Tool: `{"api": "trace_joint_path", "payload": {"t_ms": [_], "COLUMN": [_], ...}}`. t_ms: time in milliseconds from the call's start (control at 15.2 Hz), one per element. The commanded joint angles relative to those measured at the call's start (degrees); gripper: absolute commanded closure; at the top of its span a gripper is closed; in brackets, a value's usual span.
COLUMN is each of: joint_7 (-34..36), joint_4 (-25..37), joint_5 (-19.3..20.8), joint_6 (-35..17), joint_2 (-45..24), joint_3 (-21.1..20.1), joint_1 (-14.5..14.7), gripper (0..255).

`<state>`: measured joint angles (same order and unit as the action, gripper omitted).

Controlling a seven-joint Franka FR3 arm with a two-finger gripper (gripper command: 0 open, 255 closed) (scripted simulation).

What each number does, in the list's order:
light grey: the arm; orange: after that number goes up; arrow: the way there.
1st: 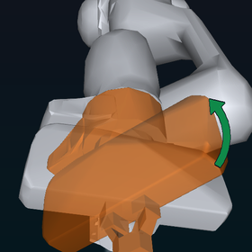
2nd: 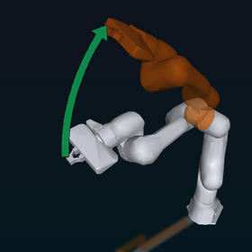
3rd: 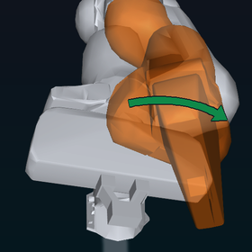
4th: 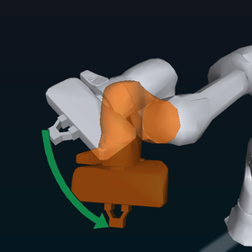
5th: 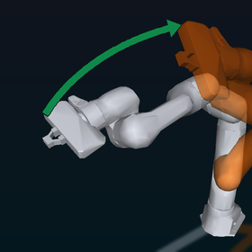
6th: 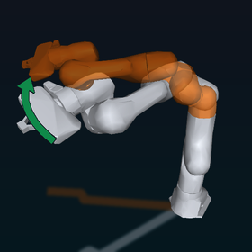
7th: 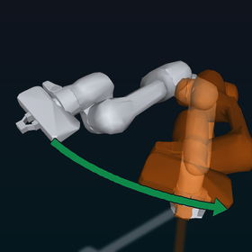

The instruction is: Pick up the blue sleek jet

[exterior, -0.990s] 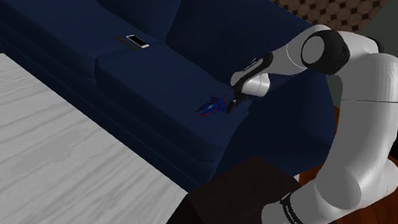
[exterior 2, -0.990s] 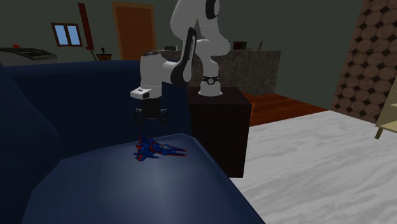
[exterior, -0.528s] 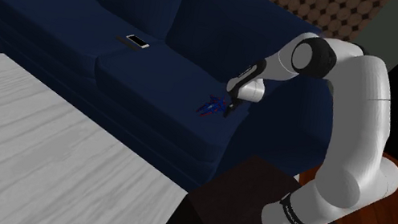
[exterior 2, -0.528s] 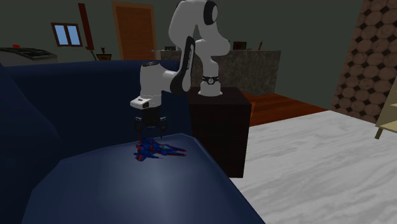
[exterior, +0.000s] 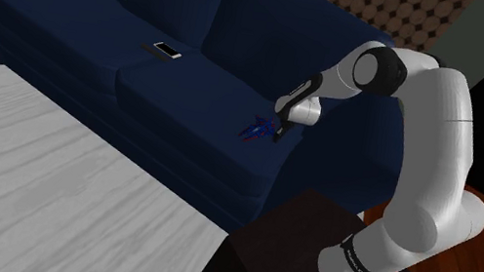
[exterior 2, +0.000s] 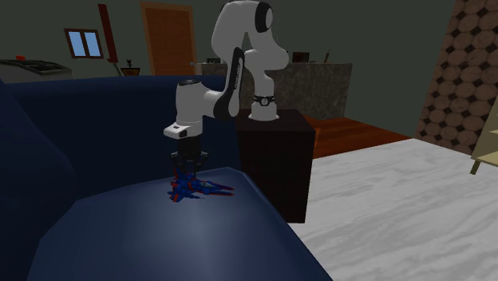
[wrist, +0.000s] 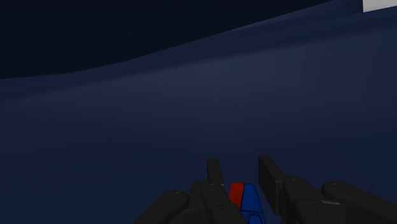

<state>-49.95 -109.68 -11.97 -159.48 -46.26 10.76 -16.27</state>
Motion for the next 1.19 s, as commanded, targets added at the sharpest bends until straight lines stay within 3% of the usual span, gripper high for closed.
{"api": "trace_joint_path", "payload": {"t_ms": [0, 1122], "joint_7": [0.0, 1.0], "joint_4": [0.0, -3.9], "joint_5": [0.0, 1.9], "joint_6": [0.0, 6.1], "joint_2": [0.0, 9.8], "joint_3": [0.0, 2.7], "joint_1": [0.0, 2.2], "gripper": [255, 255]}}
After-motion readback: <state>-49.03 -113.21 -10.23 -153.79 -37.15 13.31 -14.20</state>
